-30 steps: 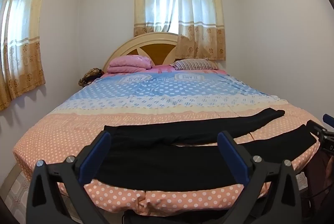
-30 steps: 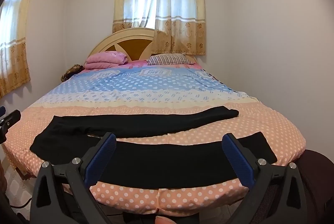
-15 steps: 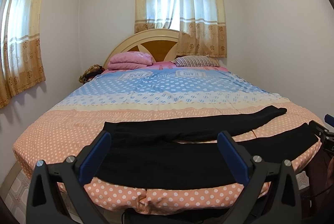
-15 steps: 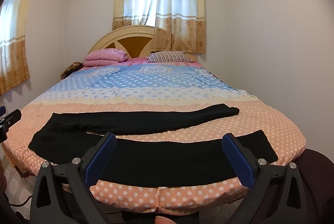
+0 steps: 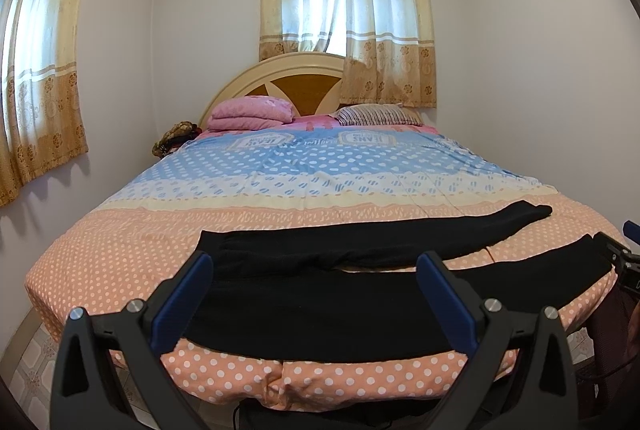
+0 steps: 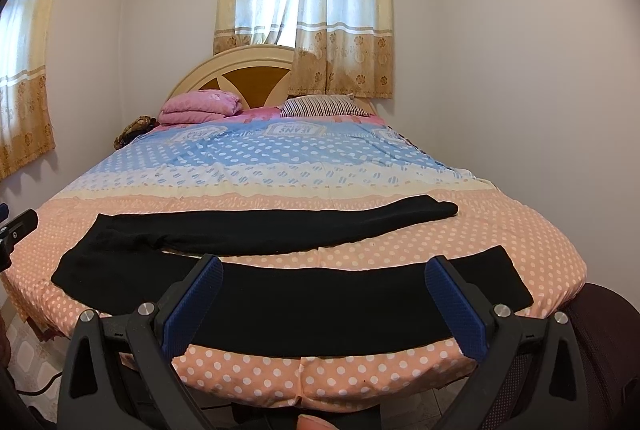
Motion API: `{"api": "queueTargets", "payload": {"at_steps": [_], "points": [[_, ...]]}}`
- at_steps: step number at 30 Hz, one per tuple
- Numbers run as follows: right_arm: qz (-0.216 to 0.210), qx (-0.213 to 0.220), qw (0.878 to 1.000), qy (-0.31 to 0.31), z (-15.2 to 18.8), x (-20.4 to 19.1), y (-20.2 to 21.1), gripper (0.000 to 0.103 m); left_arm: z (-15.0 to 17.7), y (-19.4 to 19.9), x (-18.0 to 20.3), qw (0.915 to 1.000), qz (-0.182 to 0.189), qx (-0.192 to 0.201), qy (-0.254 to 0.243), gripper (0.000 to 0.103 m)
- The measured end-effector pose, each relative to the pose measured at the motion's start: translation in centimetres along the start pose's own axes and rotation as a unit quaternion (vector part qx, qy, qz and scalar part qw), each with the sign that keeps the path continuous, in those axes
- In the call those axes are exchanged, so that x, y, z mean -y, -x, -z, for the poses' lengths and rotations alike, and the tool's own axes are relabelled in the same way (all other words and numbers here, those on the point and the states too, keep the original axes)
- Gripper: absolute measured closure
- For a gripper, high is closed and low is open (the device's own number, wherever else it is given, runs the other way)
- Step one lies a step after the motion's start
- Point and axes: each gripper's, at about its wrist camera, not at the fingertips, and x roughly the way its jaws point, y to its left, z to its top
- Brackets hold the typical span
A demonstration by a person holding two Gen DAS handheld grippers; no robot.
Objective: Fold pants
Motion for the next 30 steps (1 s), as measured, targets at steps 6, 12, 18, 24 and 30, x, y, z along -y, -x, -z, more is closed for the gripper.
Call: {"api": "queueTargets", "payload": {"at_steps": [6,12,18,24,30], "points": [[0.001,-0.001,1.0,0.0,0.07,0.08,-0.03,0.001,0.03,-0.05,0.02,1.0,-0.001,0.0,-0.001,0.0],[0.001,-0.003,1.0,0.0,0.2,0.03,-0.04,0.001,0.09,-0.16,0.0,1.0,-0.001,-0.002,-0.001,0.0],[0.001,-0.005,1.0,0.0,0.19,0.04,-0.2,0.001,0.1,-0.18,0.03,1.0,-0.001,-0.001,-0.001,0.0],[0.002,-0.007,1.0,0.001,0.22,0.11,-0.36,0.001,0.14,-0.2,-0.02,1.0,-0.001,-0.002,0.0,0.0],[0.002,-0.007,1.0,0.002,0.28,0.12,-0.43,0.001,0.16,-0.23,-0.01,1.0,-0.001,-0.002,-0.001,0.0]]}}
